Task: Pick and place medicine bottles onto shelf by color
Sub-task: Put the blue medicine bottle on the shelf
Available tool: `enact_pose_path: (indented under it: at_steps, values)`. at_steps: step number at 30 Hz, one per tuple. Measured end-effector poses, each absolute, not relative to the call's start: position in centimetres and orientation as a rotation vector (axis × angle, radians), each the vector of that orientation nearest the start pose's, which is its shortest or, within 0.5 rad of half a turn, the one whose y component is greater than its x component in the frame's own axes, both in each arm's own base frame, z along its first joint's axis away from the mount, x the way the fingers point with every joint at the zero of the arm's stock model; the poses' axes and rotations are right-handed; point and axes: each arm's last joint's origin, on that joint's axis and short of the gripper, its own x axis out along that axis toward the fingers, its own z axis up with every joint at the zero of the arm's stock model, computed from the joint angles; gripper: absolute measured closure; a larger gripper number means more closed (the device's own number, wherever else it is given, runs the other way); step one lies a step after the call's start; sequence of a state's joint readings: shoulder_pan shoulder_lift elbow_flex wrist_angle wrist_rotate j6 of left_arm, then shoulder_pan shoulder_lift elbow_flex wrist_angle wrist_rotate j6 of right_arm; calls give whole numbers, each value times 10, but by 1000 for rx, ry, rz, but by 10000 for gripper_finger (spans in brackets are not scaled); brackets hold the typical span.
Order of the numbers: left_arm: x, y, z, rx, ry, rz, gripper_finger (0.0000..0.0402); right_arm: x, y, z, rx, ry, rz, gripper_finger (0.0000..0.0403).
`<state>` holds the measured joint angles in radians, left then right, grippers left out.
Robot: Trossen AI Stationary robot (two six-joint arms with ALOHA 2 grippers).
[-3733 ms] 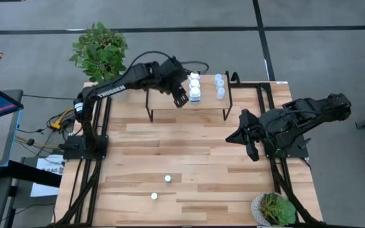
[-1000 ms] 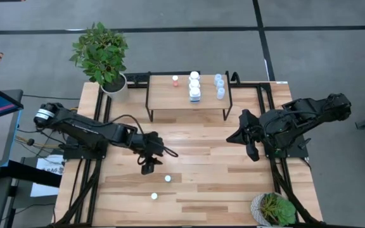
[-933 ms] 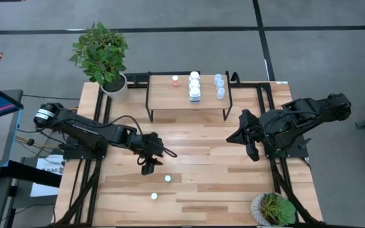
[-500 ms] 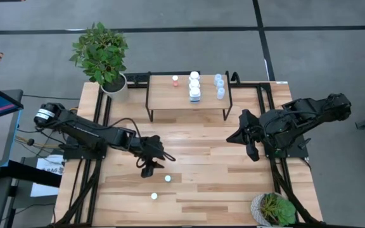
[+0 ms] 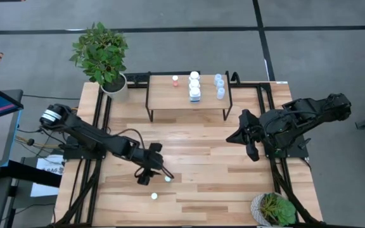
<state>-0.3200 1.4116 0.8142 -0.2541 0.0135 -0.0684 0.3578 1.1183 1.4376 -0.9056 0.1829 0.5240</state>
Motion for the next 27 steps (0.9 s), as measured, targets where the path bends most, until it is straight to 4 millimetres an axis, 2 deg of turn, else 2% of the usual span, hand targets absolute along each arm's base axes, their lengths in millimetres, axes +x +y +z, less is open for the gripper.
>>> enact_pose_path:
  at_steps: [4,8,14,20,27]
  values:
    - [268,-95,184,82,928,-300,242,188,65,422,353,590,18,379]
    - [271,-98,178,46,943,-293,242,188,65,422,356,590,18,379]
    - [272,-103,167,90,977,-336,238,188,65,422,357,587,18,379]
    - [277,-104,158,46,998,-313,205,188,65,422,357,585,19,379]
    - [283,-107,163,85,898,-351,159,188,65,422,357,585,19,379]
